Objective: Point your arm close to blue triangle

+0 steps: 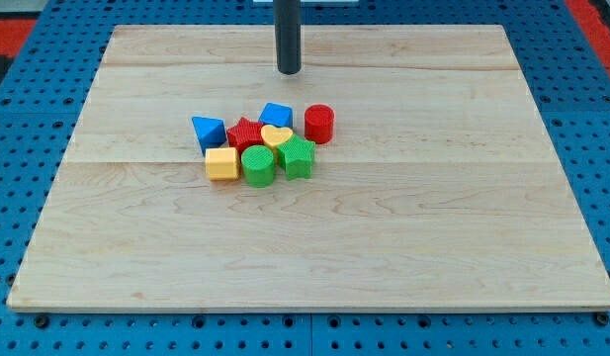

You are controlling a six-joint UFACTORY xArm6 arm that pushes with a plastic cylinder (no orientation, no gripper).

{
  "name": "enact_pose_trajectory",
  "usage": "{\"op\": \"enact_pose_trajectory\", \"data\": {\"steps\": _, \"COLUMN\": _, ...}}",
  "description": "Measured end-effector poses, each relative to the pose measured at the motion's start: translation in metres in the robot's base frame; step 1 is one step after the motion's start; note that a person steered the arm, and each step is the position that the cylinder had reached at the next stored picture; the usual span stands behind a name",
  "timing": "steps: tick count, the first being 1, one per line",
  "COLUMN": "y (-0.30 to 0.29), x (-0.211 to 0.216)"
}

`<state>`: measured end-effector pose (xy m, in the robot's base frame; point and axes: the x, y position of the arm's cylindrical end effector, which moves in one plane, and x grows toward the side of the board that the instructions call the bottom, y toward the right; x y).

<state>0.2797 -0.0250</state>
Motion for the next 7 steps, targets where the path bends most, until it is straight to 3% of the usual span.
{"op": "enact_pose_trajectory", "data": {"steps": 3, "y": 0.000, "x": 0.008}}
{"op": "enact_pose_trajectory", "data": {"steps": 5, "y": -0.092, "x": 0.049}}
{"op": "enact_pose_trajectory", "data": {"steps": 7, "y": -0.123, "x": 0.107}}
